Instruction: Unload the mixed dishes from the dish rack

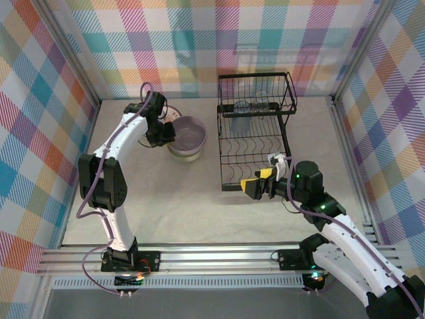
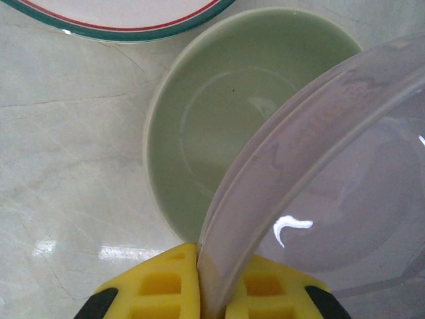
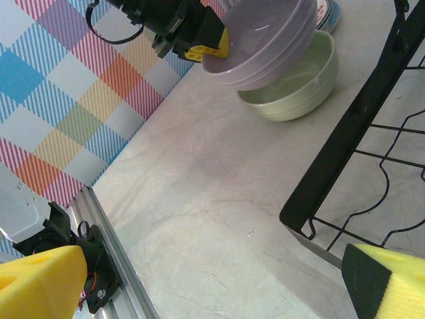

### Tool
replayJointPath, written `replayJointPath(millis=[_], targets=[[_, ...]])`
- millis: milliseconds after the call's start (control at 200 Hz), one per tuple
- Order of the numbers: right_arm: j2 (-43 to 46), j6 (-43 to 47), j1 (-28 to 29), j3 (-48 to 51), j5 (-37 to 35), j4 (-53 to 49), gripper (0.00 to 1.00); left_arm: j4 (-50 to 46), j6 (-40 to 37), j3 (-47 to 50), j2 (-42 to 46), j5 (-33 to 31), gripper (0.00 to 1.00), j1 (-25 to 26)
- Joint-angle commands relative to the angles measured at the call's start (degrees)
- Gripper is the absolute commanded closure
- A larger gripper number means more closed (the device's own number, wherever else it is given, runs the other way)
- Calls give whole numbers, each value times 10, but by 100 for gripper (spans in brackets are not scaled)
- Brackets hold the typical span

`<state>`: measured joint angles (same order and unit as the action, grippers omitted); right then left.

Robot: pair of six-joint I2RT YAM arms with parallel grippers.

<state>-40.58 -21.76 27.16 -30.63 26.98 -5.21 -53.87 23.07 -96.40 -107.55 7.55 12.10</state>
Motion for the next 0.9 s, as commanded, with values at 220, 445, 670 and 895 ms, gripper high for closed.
replayJointPath(millis=[220,445,670,895], targets=[[15,4,5,12,2,26,1,14,-7,-48,-17,-4,100,-11],[17,-3,6,21,3,34,1,8,-12,-58,-44,-7,100,-18],[27,-3,7,23,1,30,1,10,-12,-68,-72,-12,100,-29],[33,-8,8,29,1,32,1,10,-13,-74,-89,-12,100,-31]])
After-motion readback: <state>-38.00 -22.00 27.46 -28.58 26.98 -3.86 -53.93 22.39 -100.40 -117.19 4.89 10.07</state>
